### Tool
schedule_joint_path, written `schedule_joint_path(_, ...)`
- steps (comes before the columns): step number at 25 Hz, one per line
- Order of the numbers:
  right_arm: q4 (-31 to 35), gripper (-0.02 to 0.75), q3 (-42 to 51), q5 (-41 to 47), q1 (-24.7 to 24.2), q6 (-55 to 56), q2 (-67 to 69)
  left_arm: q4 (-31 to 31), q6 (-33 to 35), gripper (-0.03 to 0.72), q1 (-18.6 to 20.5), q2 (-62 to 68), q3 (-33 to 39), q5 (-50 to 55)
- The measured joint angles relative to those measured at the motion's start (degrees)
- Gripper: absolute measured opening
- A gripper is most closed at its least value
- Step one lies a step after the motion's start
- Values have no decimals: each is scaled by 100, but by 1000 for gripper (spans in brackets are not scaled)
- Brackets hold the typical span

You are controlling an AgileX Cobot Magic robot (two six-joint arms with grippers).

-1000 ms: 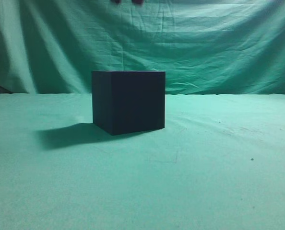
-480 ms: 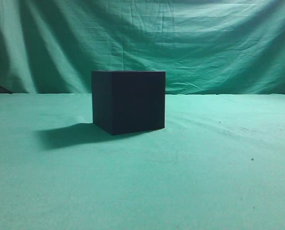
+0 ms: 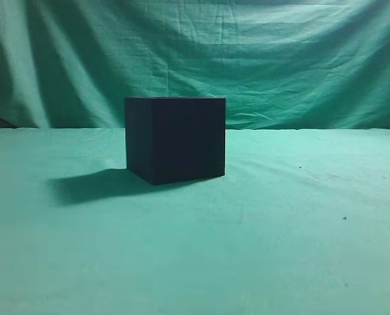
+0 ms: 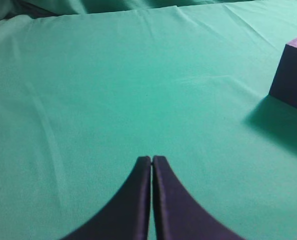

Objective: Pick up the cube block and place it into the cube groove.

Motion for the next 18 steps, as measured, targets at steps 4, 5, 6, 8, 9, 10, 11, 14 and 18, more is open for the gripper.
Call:
schedule_joint_path(4, 0, 0, 403, -31, 0, -33, -665, 0, 0, 0, 0, 0, 0, 0)
schedule_joint_path(5, -36, 0, 429, -2, 0, -76, -762, 0, 0, 0, 0, 0, 0, 0)
schedule_joint_path(6, -79, 0, 429, 10, 0, -124, -860, 0, 0, 0, 0, 0, 0, 0)
schedule_joint_path(8, -194, 0, 429, -32, 0, -328, -1014, 0, 0, 0, 0, 0, 0, 0)
schedule_joint_path(9, -252, 0, 429, -107, 0, -440, -1063, 0, 0, 0, 0, 0, 0, 0)
schedule_joint_path(10, -294, 0, 429, -270, 0, -548, -1130, 0, 0, 0, 0, 0, 0, 0)
schedule_joint_path(11, -355, 0, 442, -460, 0, -635, -1187, 0, 0, 0, 0, 0, 0, 0)
schedule_joint_path(14, -552, 0, 660, -1147, 0, -737, -1335, 0, 0, 0, 0, 0, 0, 0)
schedule_joint_path(18, -664, 48, 1371, -2299, -419, -762, -1751, 0, 0, 0, 0, 0, 0, 0)
